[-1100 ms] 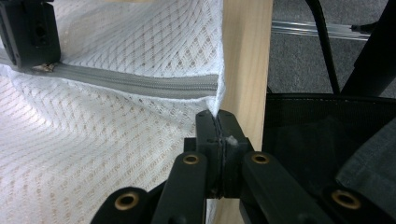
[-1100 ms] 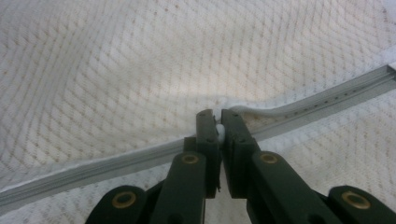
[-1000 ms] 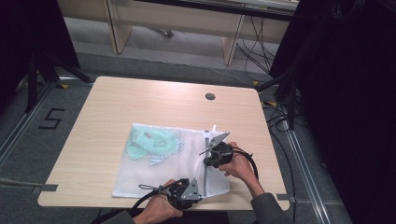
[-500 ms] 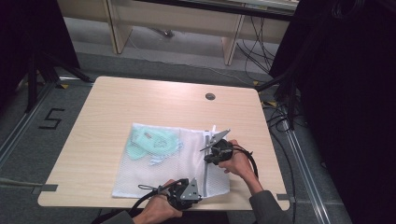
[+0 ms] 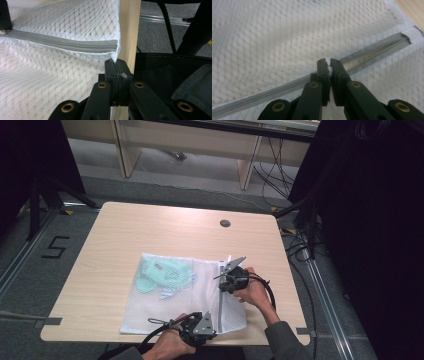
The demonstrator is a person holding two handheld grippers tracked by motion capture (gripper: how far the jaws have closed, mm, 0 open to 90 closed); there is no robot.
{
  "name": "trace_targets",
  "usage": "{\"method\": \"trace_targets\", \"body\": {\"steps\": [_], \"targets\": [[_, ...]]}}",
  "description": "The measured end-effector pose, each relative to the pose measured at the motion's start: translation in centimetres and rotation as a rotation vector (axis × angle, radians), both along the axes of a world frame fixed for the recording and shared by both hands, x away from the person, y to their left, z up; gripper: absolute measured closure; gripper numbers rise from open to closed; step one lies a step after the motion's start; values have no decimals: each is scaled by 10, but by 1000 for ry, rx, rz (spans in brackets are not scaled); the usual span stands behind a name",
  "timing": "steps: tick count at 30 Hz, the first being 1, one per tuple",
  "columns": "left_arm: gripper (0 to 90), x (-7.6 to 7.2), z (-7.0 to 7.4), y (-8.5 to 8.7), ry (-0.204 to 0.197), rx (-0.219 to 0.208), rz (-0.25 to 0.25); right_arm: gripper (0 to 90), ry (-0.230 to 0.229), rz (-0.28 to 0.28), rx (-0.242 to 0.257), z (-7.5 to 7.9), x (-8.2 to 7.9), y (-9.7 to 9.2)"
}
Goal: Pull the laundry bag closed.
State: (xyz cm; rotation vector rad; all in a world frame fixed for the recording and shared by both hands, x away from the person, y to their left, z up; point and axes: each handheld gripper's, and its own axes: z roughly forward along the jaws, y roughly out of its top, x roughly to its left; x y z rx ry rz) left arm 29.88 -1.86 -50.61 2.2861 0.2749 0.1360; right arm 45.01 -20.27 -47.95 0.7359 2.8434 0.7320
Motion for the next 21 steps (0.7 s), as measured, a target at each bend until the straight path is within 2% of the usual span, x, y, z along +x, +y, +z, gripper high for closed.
{"method": "trace_targets", "body": {"steps": [1, 2, 3, 9, 12, 13, 14, 17, 21], "targets": [[891, 0, 0, 0, 0, 0, 0, 866, 0, 0, 0, 0, 0, 0], [891, -1, -1, -1, 0, 4, -4, 867, -35, 15, 5, -1, 3, -1], [891, -2, -1, -1, 0, 15, -13, 867, -20, 17, 4, 0, 4, -2], [891, -2, -1, -1, 9, 2, -2, 867, -36, -16, 14, -1, 9, -5], [892, -1, -1, 0, 8, 5, -2, 867, -47, 6, 16, -1, 13, -4], [891, -1, -1, 0, 10, 2, -1, 867, -33, -21, 8, 0, 11, -3], [891, -1, -1, 0, 11, 3, -3, 867, -57, -3, 2, -1, 14, -3], [891, -1, -1, 0, 9, 7, -2, 867, -45, -31, 7, -1, 17, -4], [891, 0, -1, 0, 8, 3, -4, 867, -56, -37, 13, -2, 21, -3]]}}
